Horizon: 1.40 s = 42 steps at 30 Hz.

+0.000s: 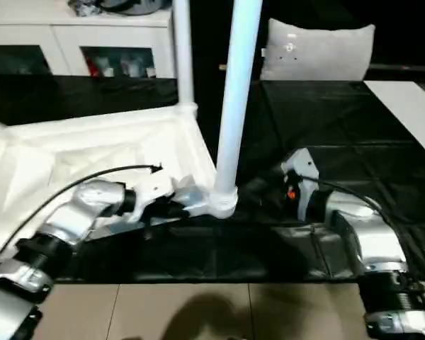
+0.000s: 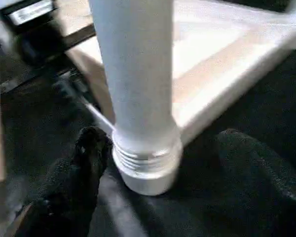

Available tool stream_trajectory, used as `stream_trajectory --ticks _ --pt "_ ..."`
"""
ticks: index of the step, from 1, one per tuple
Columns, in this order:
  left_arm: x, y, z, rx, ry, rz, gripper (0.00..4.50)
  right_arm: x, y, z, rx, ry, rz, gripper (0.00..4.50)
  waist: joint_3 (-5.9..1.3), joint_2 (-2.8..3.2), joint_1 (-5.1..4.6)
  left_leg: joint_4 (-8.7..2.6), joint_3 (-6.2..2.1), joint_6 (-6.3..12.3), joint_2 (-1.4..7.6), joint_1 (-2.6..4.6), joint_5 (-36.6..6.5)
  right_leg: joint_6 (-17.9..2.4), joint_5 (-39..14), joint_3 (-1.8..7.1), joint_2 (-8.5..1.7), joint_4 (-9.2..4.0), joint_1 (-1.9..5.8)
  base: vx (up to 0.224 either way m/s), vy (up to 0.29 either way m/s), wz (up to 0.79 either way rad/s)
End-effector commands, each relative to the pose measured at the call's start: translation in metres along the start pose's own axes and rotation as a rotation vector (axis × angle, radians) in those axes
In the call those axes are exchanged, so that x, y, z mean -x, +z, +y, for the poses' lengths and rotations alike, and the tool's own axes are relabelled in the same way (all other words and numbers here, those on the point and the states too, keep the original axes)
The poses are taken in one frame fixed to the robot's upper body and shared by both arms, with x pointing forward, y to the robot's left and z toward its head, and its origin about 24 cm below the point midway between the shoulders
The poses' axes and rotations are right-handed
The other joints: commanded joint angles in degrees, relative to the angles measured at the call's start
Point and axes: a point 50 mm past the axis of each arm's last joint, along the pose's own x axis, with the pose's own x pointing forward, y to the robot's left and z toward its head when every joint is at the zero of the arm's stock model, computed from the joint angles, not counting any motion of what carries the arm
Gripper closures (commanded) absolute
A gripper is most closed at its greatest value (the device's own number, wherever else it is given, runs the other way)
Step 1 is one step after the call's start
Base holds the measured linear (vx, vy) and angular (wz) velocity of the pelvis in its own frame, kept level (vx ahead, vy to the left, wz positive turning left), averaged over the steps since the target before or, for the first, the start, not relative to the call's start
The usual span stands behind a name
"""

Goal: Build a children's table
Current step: Rotate leg to tighten

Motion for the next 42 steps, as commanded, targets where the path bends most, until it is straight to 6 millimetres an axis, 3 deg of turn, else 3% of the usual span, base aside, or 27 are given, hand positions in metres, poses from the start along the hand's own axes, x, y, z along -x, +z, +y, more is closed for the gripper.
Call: stream_trajectory --ticks 1,5,10,17,26,28,29,30,31,33,34,36,38,39,42 --pt "-0.007 -0.001 -0.014 -0.063 -0.149 0.044 4.5 -0.003 0.003 0.006 0.009 0.092 0.001 0.89 -3.56 -0.59 0.31 -3.38 -0.1 6.72 2.28 -0.55 -3.39 -2.75 -20.45 3.64 -5.37 -4.42 3.76 0.0 0.0 0.0" --pt "-0.007 0.003 -0.019 -0.092 -0.218 0.026 4.5 -0.009 0.003 0.01 -0.002 0.164 -0.002 1.19 -3.61 -0.65 1.33 -3.48 -0.1 6.01 2.66 -0.34 -3.06 -3.41 -19.99 3.89 -5.63 -4.12 3.59 0.0 0.0 0.0" --pt "-0.009 0.006 -0.023 -0.117 -0.261 0.019 4.5 -0.02 0.0 0.013 -0.015 0.213 0.004 1.63 -3.61 -0.66 1.57 -3.51 -0.1 5.5 2.65 -0.47 -3.02 -3.95 -19.5 3.93 -5.73 -3.96 3.64 0.0 0.0 0.0" --pt "-0.008 -0.002 -0.022 -0.112 -0.239 0.057 4.5 -0.021 -0.002 0.021 -0.049 0.299 0.017 2.34 -3.63 -0.96 1.88 -3.47 -0.03 5.33 2.41 -0.54 -2.4 -2.07 -20.55 3.93 -5.57 -4.09 3.72 0.0 0.0 0.0" --pt "-0.011 -0.003 -0.021 0.04 -0.151 0.026 4.5 -0.028 -0.001 0.028 -0.105 0.236 -0.029 2.43 -3.5 -1.08 1.9 -3.58 -0.04 4.7 2.34 -0.51 -2.46 -1.51 -21.82 3.81 -5.61 -4.29 3.64 0.0 0.0 0.0" --pt "-0.015 0.001 -0.016 0.131 -0.071 -0.004 4.5 -0.039 -0.001 0.028 -0.124 0.116 -0.033 2.43 -3.16 -1.15 1.52 -3.7 0.03 3.93 2.16 -0.33 -3.63 -0.95 -24.52 3.71 -5.54 -4.8 3.39 0.0 0.0 0.0" --pt "-0.017 0.005 -0.01 0.196 0.01 -0.017 4.5 -0.05 0.002 0.022 -0.171 -0.027 -0.053 2.44 -2.97 -1.18 0.97 -3.58 0.17 2.81 1.6 -0.1 -5.35 0.71 -29.14 3.38 -5.54 -5.62 3.27 0.0 0.0 0.0" --pt "-0.018 0.008 -0.007 0.231 0.054 -0.032 4.5 -0.055 0.003 0.02 -0.193 -0.099 -0.059 2.45 -2.87 -1.16 0.77 -3.58 0.21 2.53 1.51 -0.01 -5.75 1.07 -30.31 3.26 -5.41 -5.84 3.13 0.0 0.0 0.0" --pt "-0.019 0.011 -0.003 0.272 0.105 -0.045 4.5 -0.061 0.004 0.017 -0.215 -0.18 -0.052 2.46 -2.85 -0.35 0.35 -3.49 -0.01 1.67 1.23 -0.06 -6.5 1.97 -32.19 2.7 -5.41 -6.15 3.19 0.0 0.0 0.0" --pt "-0.022 0.016 0.002 0.327 0.2 -0.056 4.5 -0.071 0.004 0.013 -0.252 -0.319 -0.028 2.46 -2.88 -0.8 -1.14 -3.55 -0.34 0.83 1.28 -0.46 -7.24 2.97 -31.88 2.1 -5.18 -6.5 3.53 0.0 0.0 0.0" --pt "-0.022 0.016 0.002 0.327 0.2 -0.056 4.5 -0.071 0.004 0.013 -0.252 -0.319 -0.028 2.46 -3.04 -0.68 -1.76 -3.4 -0.26 1.26 1.06 -0.2 -7.83 3.27 -31.64 2.02 -5.19 -6.8 3.46 0.0 0.0 0.0" --pt "-0.028 0.021 0.006 0.367 0.273 -0.065 4.5 -0.078 0.005 0.009 -0.275 -0.437 -0.034 2.46 -3.23 -0.3 -2.24 -3.57 -0.32 2.39 1.35 -0.51 -6.95 2.79 -29.0 2.36 -5.31 -6.61 3.72 0.0 0.0 0.0" --pt "-0.033 0.023 0.006 0.387 0.308 -0.073 4.5 -0.083 0.008 0.007 -0.233 -0.472 -0.055 2.46 -3.47 -0.45 -2.96 -3.57 -0.37 2.78 1.52 -0.56 -5.85 0.44 -25.1 2.66 -5.32 -6.06 3.58 0.0 0.0 0.0" --pt "-0.033 0.024 0.006 0.389 0.31 -0.075 4.5 -0.084 0.008 0.008 -0.225 -0.471 -0.061 1.93 -3.38 -0.46 -2.96 -3.55 -0.29 3.09 1.44 -0.49 -5.87 0.11 -25.09 2.77 -5.37 -6.11 3.54 0.0 0.0 0.0" --pt "-0.034 0.026 0.006 0.373 0.328 -0.064 4.5 -0.085 0.014 0.011 -0.25 -0.456 -0.111 1.77 -3.62 -0.64 -2.79 -3.57 -0.3 4.73 1.46 -0.89 -3.78 -0.84 -22.99 3.2 -5.38 -5.4 3.95 0.0 0.0 0.0"
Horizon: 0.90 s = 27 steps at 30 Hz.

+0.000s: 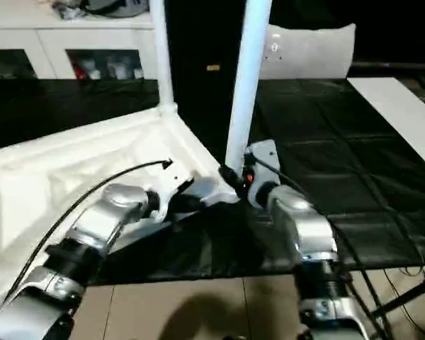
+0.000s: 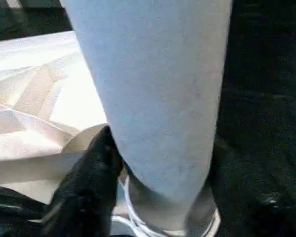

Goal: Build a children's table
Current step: Rotate leg to tighten

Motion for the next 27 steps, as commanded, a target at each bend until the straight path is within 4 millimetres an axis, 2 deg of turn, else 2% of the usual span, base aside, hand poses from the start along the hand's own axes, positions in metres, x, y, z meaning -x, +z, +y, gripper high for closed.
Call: stream_trajectory --ticks 1,2,4,5,6,7,8,9,11,13,14,15,17,19,20,22,23,27 --pt "0.003 0.004 0.003 -0.033 0.031 -0.009 4.5 -0.001 0.002 0.01 -0.012 0.069 -0.019 1.6 -3.7 -0.44 0.5 -3.48 -0.45 5.02 1.66 -0.87 -3.22 -1.19 -22.34 3.42 -5.26 -4.66 3.87 0.0 0.0 0.0" --pt "0.004 0.004 0.004 -0.059 0.022 -0.014 4.5 0.002 0.004 0.011 -0.002 0.097 -0.029 1.47 -3.84 -0.34 0.67 -3.43 -0.58 5.76 1.98 -0.9 -1.45 -1.99 -18.44 3.64 -5.18 -4.09 3.82 0.0 0.0 0.0" --pt "0.007 0.004 0.005 -0.077 0.015 -0.014 4.5 0.006 0.006 0.011 0.015 0.128 -0.044 1.37 -3.95 0.21 0.91 -3.32 -0.66 6.35 2.16 -1.01 -0.15 -3.28 -14.99 3.79 -5.22 -3.55 3.89 0.0 0.0 0.0" --pt "0.01 0.003 0.006 -0.109 0.001 -0.02 4.5 0.01 0.006 0.01 0.036 0.15 -0.049 1.26 -3.91 0.06 0.88 -3.3 -0.61 6.5 2.25 -1.03 -0.17 -3.57 -14.42 3.82 -5.24 -3.52 3.88 0.0 0.0 0.0" --pt "0.013 0.002 0.007 -0.136 -0.011 -0.023 4.5 0.014 0.006 0.008 0.054 0.167 -0.052 1.26 -3.91 0.51 0.84 -3.27 -0.65 6.56 2.24 -1.14 -0.44 -3.85 -13.57 3.81 -5.18 -3.48 3.95 0.0 0.0 0.0" --pt "0.017 0.0 0.01 -0.163 -0.014 -0.016 4.5 0.019 0.005 0.005 0.073 0.181 -0.051 1.15 -3.93 1.45 1.0 -3.19 -0.74 6.53 2.26 -0.98 -1.13 -4.05 -13.07 3.73 -5.22 -3.66 3.93 0.0 0.0 0.0" --pt "0.022 -0.002 0.011 -0.194 -0.025 -0.019 4.5 0.026 0.004 0.001 0.093 0.194 -0.05 0.95 -3.83 1.52 0.87 -3.2 -0.69 6.52 2.07 -1.05 -2.16 -4.26 -12.99 3.65 -5.0 -3.69 4.09 0.0 0.0 0.0" --pt "0.022 -0.003 0.011 -0.193 -0.027 -0.018 4.5 0.027 0.004 0.001 0.096 0.197 -0.049 0.95 -3.77 1.26 0.82 -3.2 -0.54 6.59 1.94 -1.15 -2.67 -4.11 -13.54 3.68 -4.99 -3.77 4.2 0.0 0.0 0.0" --pt "0.026 -0.003 0.012 -0.206 -0.045 -0.025 4.5 0.033 0.005 -0.002 0.109 0.218 -0.051 0.77 -3.69 1.48 0.91 -3.21 -0.37 6.4 1.6 -1.05 -3.39 -3.42 -17.24 3.53 -4.97 -4.17 4.21 0.0 0.0 0.0" --pt "0.03 0.0 0.009 -0.253 -0.1 -0.061 4.5 0.042 0.008 -0.004 0.123 0.261 -0.053 0.64 -3.61 1.25 1.27 -3.2 -0.33 6.27 1.57 -1.02 -3.15 -1.55 -20.57 3.47 -4.84 -4.51 4.12 0.0 0.0 0.0" --pt "0.032 0.0 0.008 -0.267 -0.114 -0.069 4.5 0.045 0.008 -0.005 0.132 0.28 -0.049 0.5 -3.63 1.08 1.3 -3.25 -0.36 6.31 1.74 -1.03 -2.99 -1.26 -20.67 3.54 -4.88 -4.5 4.06 0.0 0.0 0.0" --pt "0.035 -0.001 0.008 -0.276 -0.13 -0.071 4.5 0.048 0.009 -0.008 0.155 0.291 -0.043 0.46 -3.74 1.25 1.37 -3.24 -0.49 6.31 2.05 -0.95 -2.5 -1.34 -19.73 3.58 -4.85 -4.24 3.89 0.0 0.0 0.0" --pt "0.041 -0.005 0.009 -0.307 -0.155 -0.069 4.5 0.052 0.01 -0.01 0.187 0.335 -0.026 0.26 -3.77 1.6 1.6 -3.16 -0.5 6.54 2.07 -0.88 -2.38 -2.11 -18.5 3.59 -4.9 -4.1 3.73 0.0 0.0 0.0" --pt "0.044 -0.008 0.008 -0.322 -0.175 -0.064 4.5 0.055 0.01 -0.009 0.195 0.379 -0.01 0.14 -3.74 1.48 1.62 -3.18 -0.43 6.65 2.06 -0.96 -2.63 -2.42 -17.98 3.65 -4.84 -4.01 3.79 0.0 0.0 0.0" --pt "0.047 -0.011 0.005 -0.337 -0.21 -0.058 4.5 0.057 0.01 -0.007 0.199 0.433 0.006 0.06 -3.84 1.12 1.76 -3.17 -0.44 6.77 1.99 -1.0 -2.65 -2.47 -17.92 3.59 -4.91 -3.82 4.03 0.0 0.0 0.0" --pt "0.05 -0.014 0.001 -0.35 -0.259 -0.047 4.5 0.06 0.009 -0.006 0.206 0.482 0.027 0.02 -3.71 1.24 1.71 -3.18 -0.4 6.95 2.18 -1.0 -2.41 -2.53 -18.27 3.67 -4.89 -3.91 3.79 0.0 0.0 0.0" --pt "0.052 -0.017 -0.001 -0.358 -0.293 -0.038 4.5 0.061 0.008 -0.006 0.217 0.514 0.044 0.02 -3.75 1.75 1.82 -3.14 -0.42 6.85 2.22 -0.82 -2.6 -2.7 -18.48 3.63 -4.9 -3.92 3.7 0.0 0.0 0.0" --pt "0.054 -0.02 -0.006 -0.38 -0.359 -0.019 4.5 0.065 0.011 -0.004 0.226 0.631 0.08 0.02 -3.42 1.48 1.98 -3.24 -0.35 6.87 2.38 -0.77 -3.74 -2.89 -19.21 3.66 -4.76 -4.07 3.63 0.0 0.0 0.0"
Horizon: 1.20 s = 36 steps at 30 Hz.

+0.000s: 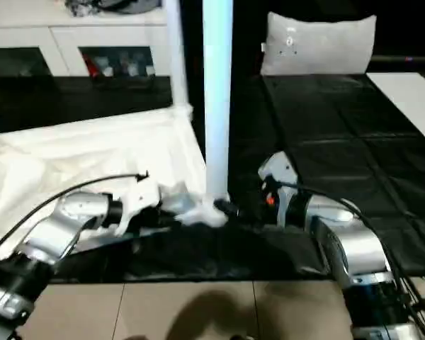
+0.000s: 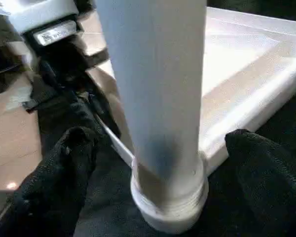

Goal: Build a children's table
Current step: Rotate leg to tighten

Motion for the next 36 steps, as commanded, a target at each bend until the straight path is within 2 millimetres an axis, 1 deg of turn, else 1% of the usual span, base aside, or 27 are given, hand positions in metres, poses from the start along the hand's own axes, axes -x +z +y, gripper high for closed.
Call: stream_trajectory --ticks 1,3,4,6,7,9,13,15,16,17,18,19,20,21,22,23,24,25,28,29,30,31,32,33,34,35,36 --pt "-0.003 0.012 -0.004 -0.094 -0.07 -0.015 4.5 0.0 0.007 0.002 0.022 0.079 0.001 0.2 -3.03 0.01 -0.35 -3.5 -0.18 6.72 2.11 -0.31 -4.86 -2.54 -20.39 3.63 -4.77 -4.4 3.64 0.0 0.0 0.0" --pt "-0.004 0.011 -0.005 -0.113 -0.082 0.008 4.5 -0.002 0.007 0.001 0.028 0.116 0.027 0.41 -2.76 -0.2 -0.42 -3.6 -0.16 6.59 2.03 -0.23 -5.56 -2.11 -21.45 3.63 -4.72 -4.66 3.6 0.0 0.0 0.0" --pt "-0.005 0.011 -0.005 -0.116 -0.083 0.011 4.5 -0.002 0.007 0.001 0.025 0.124 0.032 0.41 -2.88 -0.23 -0.47 -3.58 -0.24 6.49 1.97 -0.3 -5.55 -2.02 -21.68 3.54 -4.72 -4.56 3.79 0.0 0.0 0.0" --pt "-0.006 0.013 -0.005 -0.121 -0.076 0.011 4.5 -0.006 0.002 0.004 0.01 0.178 0.058 0.57 -2.68 -0.67 -0.45 -3.62 -0.23 6.54 1.89 -0.34 -5.53 -1.59 -22.34 3.53 -4.74 -4.68 3.77 0.0 0.0 0.0" --pt "-0.006 0.013 -0.005 -0.121 -0.075 0.011 4.5 -0.007 0.002 0.004 0.01 0.18 0.06 0.76 -2.71 -0.52 -0.46 -3.62 -0.29 6.52 1.97 -0.4 -5.08 -1.62 -22.15 3.56 -4.78 -4.64 3.76 0.0 0.0 0.0" --pt "-0.006 0.014 -0.004 -0.123 -0.068 0.011 4.5 -0.009 0.0 0.005 -0.008 0.213 0.072 0.84 -2.65 -0.37 -0.48 -3.62 -0.37 6.52 2.06 -0.43 -4.93 -1.84 -21.5 3.53 -4.78 -4.61 3.74 0.0 0.0 0.0" --pt "-0.007 0.014 -0.004 -0.126 -0.071 0.013 4.5 -0.007 -0.005 0.01 -0.063 0.257 0.094 1.21 -2.48 -0.02 -0.49 -3.65 -0.43 6.59 2.04 -0.4 -5.18 -2.14 -20.63 3.51 -4.72 -4.56 3.84 0.0 0.0 0.0" --pt "-0.007 0.015 -0.004 -0.123 -0.071 0.007 4.5 -0.008 -0.005 0.012 -0.071 0.259 0.092 1.33 -2.45 -0.13 -0.43 -3.65 -0.44 6.72 2.13 -0.39 -4.95 -2.34 -20.45 3.55 -4.72 -4.53 3.81 0.0 0.0 0.0" --pt "-0.007 0.016 -0.004 -0.122 -0.072 0.005 4.5 -0.008 -0.004 0.012 -0.071 0.258 0.091 1.33 -2.19 1.24 -0.6 -3.71 -0.49 6.32 2.42 -0.1 -6.32 -2.61 -20.88 3.42 -4.54 -5.06 3.48 0.0 0.0 0.0" --pt "-0.007 0.016 -0.004 -0.12 -0.074 0.002 4.5 -0.008 -0.004 0.012 -0.071 0.256 0.09 1.44 -2.25 1.1 -0.72 -3.67 -0.55 6.13 2.31 -0.1 -6.68 -2.8 -20.56 3.37 -4.55 -4.86 3.64 0.0 0.0 0.0" --pt "-0.007 0.016 -0.003 -0.116 -0.079 -0.003 4.5 -0.009 -0.004 0.012 -0.075 0.251 0.081 1.63 -2.23 0.7 -0.71 -3.66 -0.46 6.06 1.97 -0.3 -6.69 -2.84 -20.52 3.38 -4.58 -4.75 3.88 0.0 0.0 0.0" --pt "-0.007 0.016 -0.002 -0.111 -0.079 -0.004 4.5 -0.009 -0.003 0.013 -0.081 0.246 0.072 1.66 -2.03 1.04 -0.82 -3.63 -0.39 6.32 1.77 -0.39 -6.45 -2.57 -21.27 3.38 -4.55 -4.91 3.81 0.0 0.0 0.0" --pt "-0.008 0.017 0.002 -0.109 -0.069 0.003 4.5 -0.01 -0.003 0.014 -0.093 0.243 0.062 1.66 -2.2 1.16 -0.79 -3.52 -0.37 6.54 1.68 -0.3 -5.72 -2.29 -21.6 3.37 -4.47 -4.97 3.83 0.0 0.0 0.0" --pt "-0.008 0.017 0.003 -0.11 -0.065 0.006 4.5 -0.01 -0.003 0.015 -0.097 0.244 0.061 1.74 -2.18 1.21 -0.77 -3.5 -0.39 6.7 1.68 -0.31 -5.22 -2.18 -21.49 3.35 -4.39 -4.99 3.77 0.0 0.0 0.0" --pt "-0.007 0.018 0.005 -0.097 -0.059 0.002 4.5 -0.01 -0.002 0.016 -0.098 0.243 0.059 1.86 -2.38 1.04 -0.78 -3.48 -0.49 6.72 1.88 -0.38 -4.73 -2.17 -21.07 3.34 -4.47 -4.85 3.9 0.0 0.0 0.0" --pt "-0.007 0.019 0.005 -0.091 -0.058 0.0 4.5 -0.01 -0.002 0.017 -0.099 0.243 0.059 2.05 -2.31 1.18 -0.72 -3.55 -0.55 6.62 1.96 -0.33 -4.72 -2.08 -21.37 3.28 -4.52 -4.81 3.82 0.0 0.0 0.0" --pt "-0.007 0.02 0.007 -0.076 -0.049 -0.005 4.5 -0.011 -0.001 0.018 -0.104 0.238 0.056 2.05 -2.26 1.23 -0.74 -3.57 -0.56 6.6 1.98 -0.33 -4.91 -2.0 -21.73 3.27 -4.53 -4.89 3.78 0.0 0.0 0.0" --pt "-0.006 0.022 0.01 -0.049 -0.031 -0.016 4.5 -0.013 -0.001 0.02 -0.114 0.226 0.05 2.09 -2.39 0.78 -0.75 -3.54 -0.38 6.39 1.87 -0.17 -4.83 -1.82 -22.64 3.32 -4.62 -4.96 3.78 0.0 0.0 0.0" --pt "-0.006 0.023 0.016 0.006 0.024 -0.012 4.5 -0.021 -0.004 0.026 -0.138 0.155 0.035 2.34 -2.31 0.71 -0.74 -3.64 -0.36 5.79 1.7 -0.27 -5.15 -0.72 -25.08 3.23 -4.76 -5.34 3.73 0.0 0.0 0.0" --pt "-0.005 0.022 0.02 0.048 0.065 0.002 4.5 -0.029 -0.005 0.026 -0.155 0.065 0.025 2.37 -2.35 0.06 -0.76 -3.71 -0.37 5.4 1.61 -0.26 -5.04 -0.13 -25.97 3.21 -4.85 -5.42 3.69 0.0 0.0 0.0" --pt "-0.005 0.022 0.022 0.07 0.084 0.008 4.5 -0.033 -0.006 0.025 -0.165 0.018 0.02 2.39 -2.21 0.15 -0.94 -3.76 -0.35 4.98 1.55 -0.31 -5.13 0.03 -26.44 3.24 -4.79 -5.43 3.62 0.0 0.0 0.0" --pt "-0.004 0.022 0.025 0.095 0.109 0.013 4.5 -0.037 -0.005 0.025 -0.182 -0.023 0.01 2.41 -1.96 0.41 -1.33 -3.79 -0.39 4.29 1.25 -0.26 -6.25 0.58 -28.64 2.87 -4.8 -5.92 3.43 0.0 0.0 0.0" --pt "-0.004 0.022 0.025 0.095 0.109 0.013 4.5 -0.037 -0.005 0.025 -0.182 -0.023 0.01 2.43 -1.84 0.39 -1.61 -3.76 -0.35 3.95 1.12 -0.18 -6.85 1.24 -29.89 2.75 -4.71 -6.21 3.44 0.0 0.0 0.0" --pt "-0.004 0.023 0.03 0.146 0.172 0.011 4.5 -0.046 -0.006 0.026 -0.218 -0.103 -0.006 2.45 -1.66 0.61 -1.76 -3.73 -0.44 3.71 0.89 -0.05 -7.9 2.44 -31.8 2.46 -4.75 -6.59 3.42 0.0 0.0 0.0" --pt "-0.004 0.024 0.031 0.159 0.183 0.005 4.5 -0.048 -0.005 0.026 -0.223 -0.124 -0.007 2.46 -1.58 0.58 -2.26 -3.76 -0.41 3.32 0.84 0.01 -8.4 2.73 -32.21 2.31 -4.61 -6.81 3.23 0.0 0.0 0.0" --pt "-0.012 0.035 0.032 0.238 0.229 -0.063 4.5 -0.062 -0.008 0.024 -0.269 -0.281 -0.016 2.46 -1.26 1.2 -2.53 -3.88 -0.58 2.87 0.93 0.04 -8.87 2.71 -32.46 2.3 -4.72 -6.92 3.17 0.0 0.0 0.0" --pt "-0.015 0.038 0.032 0.263 0.239 -0.087 4.5 -0.066 -0.009 0.024 -0.286 -0.332 -0.017 2.46 -1.28 1.03 -3.43 -3.85 -0.62 1.98 0.93 0.04 -9.75 2.44 -32.43 1.96 -4.58 -7.05 3.11 0.0 0.0 0.0"
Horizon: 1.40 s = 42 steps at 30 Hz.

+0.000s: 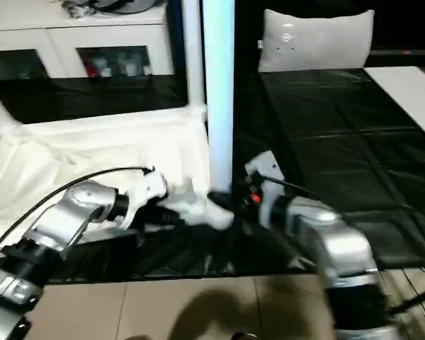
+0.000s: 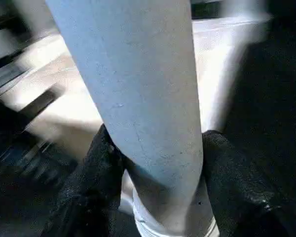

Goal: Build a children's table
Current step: Rotate leg to tighten

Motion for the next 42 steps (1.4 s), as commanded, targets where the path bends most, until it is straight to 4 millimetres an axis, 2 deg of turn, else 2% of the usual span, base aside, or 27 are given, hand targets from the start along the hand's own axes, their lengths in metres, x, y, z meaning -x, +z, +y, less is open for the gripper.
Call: stream_trajectory --ticks 1,2,3,4,5,6,7,8,11,13,15,16,17,19,20,22,24,26,29,30,31,33,35,37,38,41,42 --pt "-0.003 0.029 0.005 0.036 0.089 -0.116 4.5 -0.015 -0.021 0.019 -0.074 0.007 0.09 2.47 -2.39 -0.31 -0.78 -4.09 -0.74 2.38 1.07 -0.25 -9.93 2.73 -31.53 2.06 -4.68 -6.68 3.31 0.0 0.0 0.0" --pt "-0.009 0.031 0.006 0.039 0.15 -0.103 4.5 -0.023 -0.021 0.021 -0.086 -0.082 0.081 2.47 -2.48 0.14 -1.26 -4.3 -0.99 2.99 1.46 -0.28 -9.97 2.18 -29.43 2.25 -4.76 -6.51 3.38 0.0 0.0 0.0" --pt "-0.009 0.031 0.009 0.035 0.174 -0.095 4.5 -0.028 -0.019 0.023 -0.097 -0.102 0.072 2.47 -2.81 1.21 -1.34 -4.27 -1.18 3.01 1.55 -0.2 -9.68 1.42 -27.87 2.27 -4.89 -6.15 3.49 0.0 0.0 0.0" --pt "-0.01 0.034 0.014 0.046 0.22 -0.103 4.5 -0.035 -0.015 0.026 -0.104 -0.104 0.039 2.47 -2.97 0.65 -1.73 -4.29 -1.26 3.47 1.51 -0.54 -8.9 0.77 -25.3 2.42 -4.89 -6.04 3.69 0.0 0.0 0.0" --pt "-0.01 0.036 0.018 0.06 0.253 -0.117 4.5 -0.04 -0.012 0.028 -0.097 -0.099 0.021 2.13 -2.96 1.36 -1.69 -4.25 -1.27 3.58 1.46 -0.41 -8.76 0.17 -24.3 2.54 -4.99 -5.87 3.53 0.0 0.0 0.0" --pt "-0.01 0.037 0.02 0.062 0.265 -0.12 4.5 -0.043 -0.01 0.029 -0.089 -0.097 0.016 1.92 -2.89 0.89 -2.05 -4.17 -1.11 4.19 1.35 -0.49 -8.44 -0.71 -22.85 2.73 -4.92 -5.83 3.52 0.0 0.0 0.0" --pt "-0.01 0.039 0.022 0.057 0.275 -0.118 4.5 -0.046 -0.008 0.03 -0.073 -0.097 0.012 1.79 -2.9 0.85 -2.03 -4.06 -0.94 4.86 1.19 -0.37 -7.94 -1.34 -22.69 2.92 -5.03 -5.74 3.39 0.0 0.0 0.0" --pt "-0.009 0.041 0.025 0.043 0.289 -0.117 4.5 -0.051 -0.003 0.031 -0.066 -0.093 -0.004 1.77 -2.89 1.19 -2.1 -3.98 -0.98 5.43 1.07 -0.76 -6.98 -1.71 -22.43 2.98 -5.12 -5.54 3.62 0.0 0.0 0.0" --pt "-0.009 0.046 0.026 0.013 0.289 -0.112 4.5 -0.054 0.005 0.031 -0.071 -0.089 -0.028 1.43 -3.37 1.32 -1.98 -3.72 -1.31 6.74 1.4 -1.38 -2.35 -2.97 -16.42 3.24 -5.16 -4.35 4.08 0.0 0.0 0.0" --pt "-0.01 0.049 0.024 -0.025 0.289 -0.111 4.5 -0.047 0.01 0.026 -0.055 -0.097 -0.04 1.31 -3.93 1.25 -1.8 -3.27 -1.47 8.5 1.75 -1.59 2.13 -4.9 -9.49 3.54 -5.22 -3.22 4.27 0.0 0.0 0.0" --pt "-0.009 0.049 0.02 -0.062 0.251 -0.123 4.5 -0.035 0.009 0.02 -0.039 -0.066 -0.043 1.1 -4.26 1.72 -1.61 -2.94 -1.49 9.74 1.79 -1.64 4.01 -5.88 -6.06 3.59 -5.33 -2.63 4.44 0.0 0.0 0.0" --pt "-0.008 0.049 0.016 -0.075 0.217 -0.155 4.5 -0.019 0.006 0.009 0.039 -0.06 -0.019 0.98 -3.98 1.01 -1.6 -2.86 -1.49 11.0 1.92 -1.83 5.31 -5.96 -3.76 3.61 -5.21 -2.46 4.31 0.0 0.0 0.0" --pt "-0.008 0.049 0.016 -0.075 0.217 -0.155 4.5 -0.019 0.006 0.009 0.039 -0.06 -0.019 0.91 -4.21 1.24 -1.36 -2.69 -1.56 11.61 2.0 -1.79 6.58 -6.26 -2.12 3.69 -5.23 -1.98 4.44 0.0 0.0 0.0" --pt "-0.009 0.047 0.013 -0.086 0.187 -0.152 4.5 -0.007 0.007 0.002 0.07 -0.043 -0.02 0.78 -4.71 1.0 -0.94 -1.9 -1.63 14.33 2.24 -1.86 11.65 -8.21 4.18 3.94 -5.28 -0.67 3.93 0.0 0.0 0.0" --pt "-0.005 0.041 0.01 -0.111 0.136 -0.131 4.5 0.005 0.015 -0.003 0.095 0.009 -0.05 0.66 -4.67 1.16 -0.62 -1.38 -1.43 15.41 2.1 -1.97 12.22 -8.99 5.79 4.15 -5.25 -0.38 3.42 0.0 0.0 0.0" --pt "-0.002 0.038 0.008 -0.123 0.097 -0.122 4.5 0.013 0.02 -0.008 0.133 0.037 -0.062 0.47 -4.62 0.67 -0.28 -1.22 -1.2 16.61 1.94 -2.41 11.97 -10.04 6.87 4.23 -5.26 0.11 3.19 0.0 0.0 0.0" --pt "0.001 0.031 0.007 -0.154 0.053 -0.087 4.5 0.02 0.026 -0.016 0.181 0.052 -0.053 0.28 -4.08 0.3 -0.01 -1.51 -0.9 15.83 1.76 -2.59 6.65 -8.96 -0.42 4.0 -5.33 -0.88 3.23 0.0 0.0 0.0" --pt "0.003 0.027 0.008 -0.197 0.023 -0.047 4.5 0.027 0.034 -0.026 0.232 0.082 -0.022 0.17 -3.23 0.0 0.16 -2.11 -0.51 12.12 1.53 -2.11 0.42 -5.18 -15.24 3.68 -5.05 -2.82 3.13 -0.031 -0.007 0.0" --pt "0.008 0.025 0.008 -0.236 -0.044 -0.03 4.5 0.037 0.042 -0.031 0.297 0.164 0.031 0.07 -3.02 0.08 0.67 -2.52 -0.46 9.26 1.53 -1.57 -3.44 -1.8 -23.21 3.63 -4.99 -3.94 3.01 -0.041 -0.006 0.0" --pt "0.009 0.024 0.006 -0.269 -0.082 -0.015 4.5 0.04 0.043 -0.031 0.322 0.195 0.044 0.07 -2.93 0.04 0.72 -2.54 -0.42 8.94 1.42 -1.54 -3.97 -1.4 -23.94 3.65 -4.99 -4.11 2.93 0.0 0.0 0.0" --pt "0.011 0.022 0.004 -0.298 -0.13 -0.003 4.5 0.041 0.045 -0.031 0.332 0.227 0.052 0.07 -3.18 0.13 1.06 -2.6 -0.48 8.3 1.39 -1.19 -5.3 -0.7 -25.66 3.47 -5.0 -4.4 2.87 0.0 0.0 0.0" --pt "0.012 0.021 0.003 -0.311 -0.184 0.013 4.5 0.041 0.045 -0.031 0.354 0.276 0.063 0.07 -3.04 0.02 1.17 -2.73 -0.4 7.86 1.39 -1.18 -6.21 -0.21 -26.41 3.44 -4.95 -4.51 2.74 0.0 0.0 0.0" --pt "0.011 0.021 0.002 -0.341 -0.22 0.018 4.5 0.04 0.041 -0.032 0.352 0.345 0.076 0.07 -3.4 1.11 1.67 -2.65 -0.57 6.92 1.52 -0.78 -6.89 -0.56 -26.97 3.17 -5.14 -4.58 2.86 0.0 0.0 0.0" --pt "0.011 0.02 0.001 -0.352 -0.241 0.024 4.5 0.038 0.038 -0.032 0.342 0.384 0.088 0.07 -3.57 0.6 1.93 -2.73 -0.65 7.21 1.71 -1.07 -6.34 -0.98 -24.9 3.29 -5.09 -4.36 3.03 0.0 0.0 0.0" --pt "0.011 0.021 0.0 -0.358 -0.26 0.025 4.5 0.036 0.035 -0.033 0.335 0.418 0.108 0.33 -4.24 1.52 2.54 -2.51 -0.93 7.24 2.13 -1.05 -4.27 -2.89 -19.54 3.46 -5.2 -3.49 3.12 0.0 0.0 0.0" --pt "0.008 0.022 -0.002 -0.376 -0.282 0.023 4.5 0.031 0.03 -0.035 0.315 0.47 0.138 0.54 -4.52 1.43 2.96 -2.31 -0.98 8.05 2.26 -1.46 -2.61 -5.46 -14.25 3.53 -5.24 -2.64 3.32 0.0 0.0 0.0" --pt "0.006 0.022 -0.003 -0.379 -0.288 0.024 4.5 0.03 0.03 -0.035 0.302 0.487 0.138 0.67 -4.68 0.89 3.16 -2.19 -0.83 8.38 2.15 -1.61 -2.32 -5.93 -13.68 3.58 -5.31 -2.55 3.53 0.0 0.0 0.0"
